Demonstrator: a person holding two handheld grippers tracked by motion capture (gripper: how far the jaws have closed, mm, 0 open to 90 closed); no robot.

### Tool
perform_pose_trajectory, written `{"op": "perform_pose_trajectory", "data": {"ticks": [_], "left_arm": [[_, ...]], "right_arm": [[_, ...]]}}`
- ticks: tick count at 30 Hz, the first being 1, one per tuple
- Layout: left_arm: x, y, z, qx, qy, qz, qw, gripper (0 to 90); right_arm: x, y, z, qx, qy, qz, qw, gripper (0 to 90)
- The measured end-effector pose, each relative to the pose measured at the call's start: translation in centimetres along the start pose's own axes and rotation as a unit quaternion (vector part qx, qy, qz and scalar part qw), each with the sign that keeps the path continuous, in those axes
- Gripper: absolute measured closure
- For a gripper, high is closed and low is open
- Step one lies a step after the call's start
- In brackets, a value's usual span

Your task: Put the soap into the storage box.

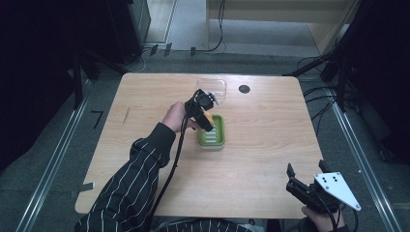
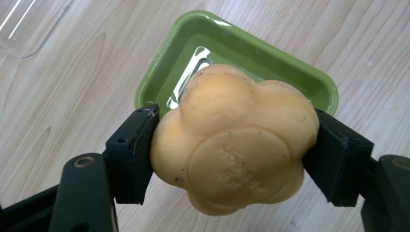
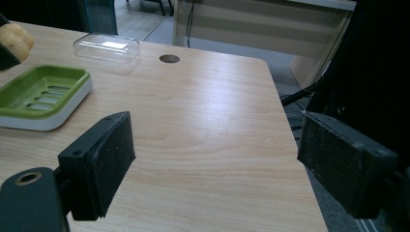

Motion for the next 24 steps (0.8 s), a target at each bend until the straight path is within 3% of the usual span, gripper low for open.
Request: {"op": "perform_pose_trajectory", "data": {"ticks": [24], "left_arm": [[-3.3, 0.0, -0.5, -0.004, 0.019, 0.007, 0.9998, 27.9]], "right_arm": [[0.5, -0.6, 0.3, -0.004, 0.001, 0.011, 0.9999, 13.7]]}}
Point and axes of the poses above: each handheld gripper's, and its own axes: x roughly backward along the jaws, z roughly out of its underside, y roughly to its left, the point moved 4 cm from there along -x, roughly forward along the jaws, and after that the axes turned 7 degrees about z, right-handed, at the moved point
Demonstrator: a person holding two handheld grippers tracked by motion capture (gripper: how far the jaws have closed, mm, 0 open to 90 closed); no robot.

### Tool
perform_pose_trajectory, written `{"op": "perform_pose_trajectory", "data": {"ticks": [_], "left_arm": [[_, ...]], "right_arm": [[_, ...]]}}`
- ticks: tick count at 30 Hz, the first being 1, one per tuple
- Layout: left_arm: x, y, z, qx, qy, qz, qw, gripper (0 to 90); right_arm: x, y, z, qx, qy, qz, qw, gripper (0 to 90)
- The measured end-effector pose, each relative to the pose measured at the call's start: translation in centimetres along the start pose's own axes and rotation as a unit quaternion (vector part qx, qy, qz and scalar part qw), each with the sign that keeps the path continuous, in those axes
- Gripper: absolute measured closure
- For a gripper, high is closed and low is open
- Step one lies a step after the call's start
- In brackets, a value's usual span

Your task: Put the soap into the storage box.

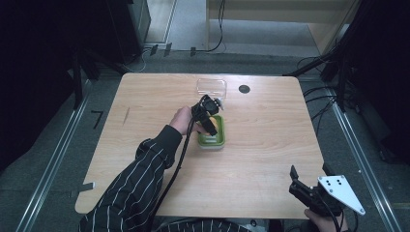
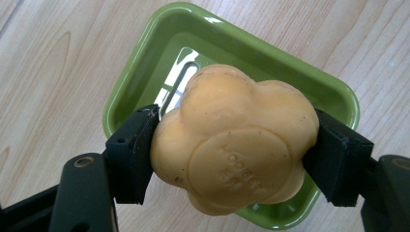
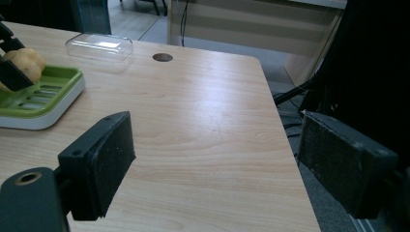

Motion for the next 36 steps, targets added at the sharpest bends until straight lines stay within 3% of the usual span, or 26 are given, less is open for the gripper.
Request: {"op": "perform_pose_trajectory", "data": {"ticks": [20, 36], "left_arm": [[-1.9, -0.3, -0.5, -0.02, 0.036, 0.003, 0.9991, 27.8], [-2.7, -0.2, -0.9, -0.038, 0.042, 0.001, 0.9984, 27.6]], "right_arm": [[0.0, 0.0, 0.0, 0.0, 0.001, -0.001, 1.0, 13.7], [0.0, 0.0, 0.0, 0.0, 0.0, 0.0, 1.0, 13.7]]}}
Point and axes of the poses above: each handheld gripper's, and its own axes: x roughly backward along the jaws, z roughly out of its underside, y roughly to its left, the point moved 4 cm from there along -x, roughly forward along the jaws, and after that the axes turned 7 degrees about z, right-handed, at the moved point
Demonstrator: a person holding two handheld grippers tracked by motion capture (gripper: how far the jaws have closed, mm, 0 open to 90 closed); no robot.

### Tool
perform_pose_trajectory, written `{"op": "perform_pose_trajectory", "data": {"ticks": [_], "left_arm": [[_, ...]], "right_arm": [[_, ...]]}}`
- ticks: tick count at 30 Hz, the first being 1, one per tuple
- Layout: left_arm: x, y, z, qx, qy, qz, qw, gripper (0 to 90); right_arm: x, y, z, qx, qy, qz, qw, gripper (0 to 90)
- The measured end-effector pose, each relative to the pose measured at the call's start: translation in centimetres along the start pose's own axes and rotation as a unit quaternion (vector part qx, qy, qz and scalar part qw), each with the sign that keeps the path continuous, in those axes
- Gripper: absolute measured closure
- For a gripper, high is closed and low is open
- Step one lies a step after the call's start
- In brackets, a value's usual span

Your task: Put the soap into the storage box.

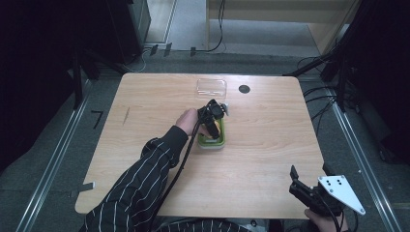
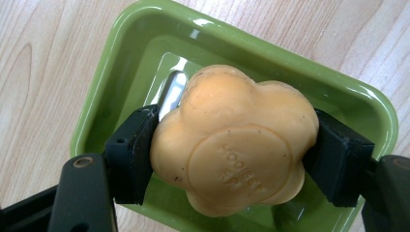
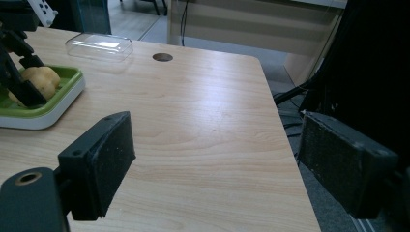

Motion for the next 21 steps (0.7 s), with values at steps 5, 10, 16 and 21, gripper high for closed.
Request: {"op": "perform_pose_trajectory", "data": {"ticks": [5, 10, 16, 21], "left_arm": [[-0.14, 0.05, -0.08, -0.003, 0.003, -0.003, 1.0, 27.4], [-0.22, 0.08, -0.18, -0.003, -0.002, -0.001, 1.0, 27.2], [0.13, 0.08, -0.19, 0.009, -0.014, -0.001, 0.9999, 24.0], [0.63, 0.23, -0.03, 0.025, -0.012, -0.012, 0.9995, 14.6]], "right_arm": [[0.0, 0.04, 0.0, 0.001, 0.001, 0.0, 1.0, 13.7], [-0.01, -0.02, 0.0, 0.0, 0.0, 0.0, 1.0, 13.7], [0.03, -0.05, 0.0, -0.002, 0.0, 0.001, 1.0, 13.7], [0.02, -0.03, -0.01, -0.002, 0.0, 0.001, 1.0, 13.7]]}}
Point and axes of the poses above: each handheld gripper's, and its own axes: x roughly backward along the jaws, z roughly out of its underside, y roughly to its left, the point moved 4 cm from there along -x, roughly forward along the jaws, and after that the axes turned 7 degrees about z, right-handed, at the moved point
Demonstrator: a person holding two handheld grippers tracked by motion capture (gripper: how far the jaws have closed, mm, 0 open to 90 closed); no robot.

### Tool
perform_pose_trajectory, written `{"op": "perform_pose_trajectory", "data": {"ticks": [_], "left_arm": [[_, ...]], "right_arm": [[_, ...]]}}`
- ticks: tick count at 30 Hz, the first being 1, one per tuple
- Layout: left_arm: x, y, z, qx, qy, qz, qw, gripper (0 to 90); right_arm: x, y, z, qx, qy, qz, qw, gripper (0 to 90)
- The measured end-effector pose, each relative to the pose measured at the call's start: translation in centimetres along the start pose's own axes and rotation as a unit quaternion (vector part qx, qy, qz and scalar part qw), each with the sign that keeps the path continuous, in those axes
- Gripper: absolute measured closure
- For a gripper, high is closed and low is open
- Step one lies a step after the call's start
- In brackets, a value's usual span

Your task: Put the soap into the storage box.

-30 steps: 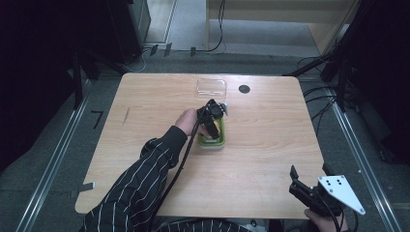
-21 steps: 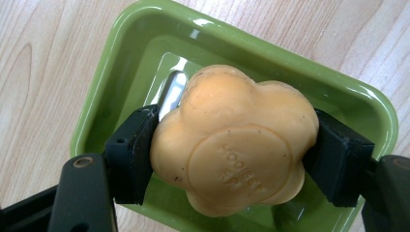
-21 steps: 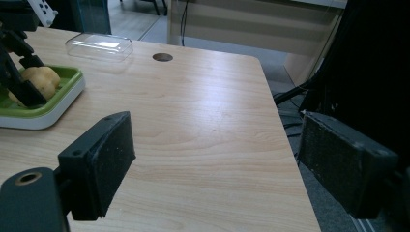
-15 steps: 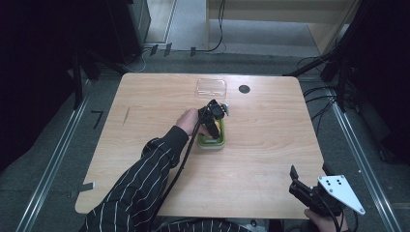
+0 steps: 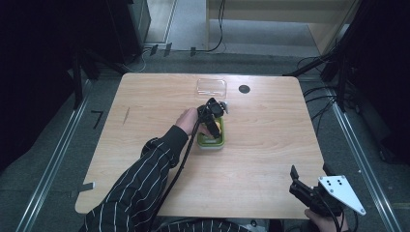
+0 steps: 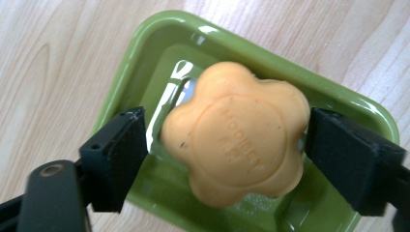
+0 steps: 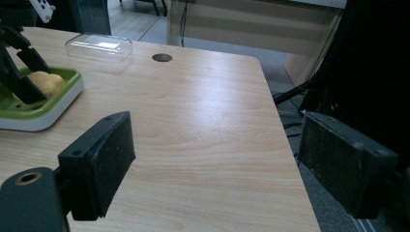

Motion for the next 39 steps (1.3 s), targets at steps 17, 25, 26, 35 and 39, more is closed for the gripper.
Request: {"op": "perform_pose_trajectory", "data": {"ticks": [17, 25, 26, 35, 39], "left_arm": [[2.2, -0.2, 2.1, 0.021, 0.014, -0.01, 0.9996, 3.5], [3.3, -0.1, 4.1, 0.035, 0.015, -0.015, 0.9992, 1.0], [3.4, -0.1, 4.4, 0.034, 0.015, -0.017, 0.9992, 1.0], [4.2, -0.5, 6.8, 0.048, 0.016, -0.021, 0.9985, 0.0], [4.6, -0.6, 7.9, 0.049, 0.024, -0.021, 0.9983, 0.0]], "right_arm": [[-0.2, 0.2, -0.1, 0.001, -0.001, -0.004, 1.0, 13.7], [-0.3, 0.4, -0.2, 0.001, -0.002, -0.007, 1.0, 13.7], [-0.4, 0.4, -0.2, 0.002, -0.002, -0.008, 1.0, 13.7], [-0.6, 0.7, -0.3, 0.004, -0.003, -0.014, 0.9999, 13.7], [-0.7, 0.9, -0.4, 0.003, -0.004, -0.016, 0.9999, 13.7]]}}
Point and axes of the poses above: each handheld gripper's, and its own axes: x roughly backward along the jaws, z roughly out of its underside, y roughly to its left, the point moved 4 cm from there along -x, roughly forward along the jaws, and after that the axes turned 7 degrees about z, right-handed, at the moved point
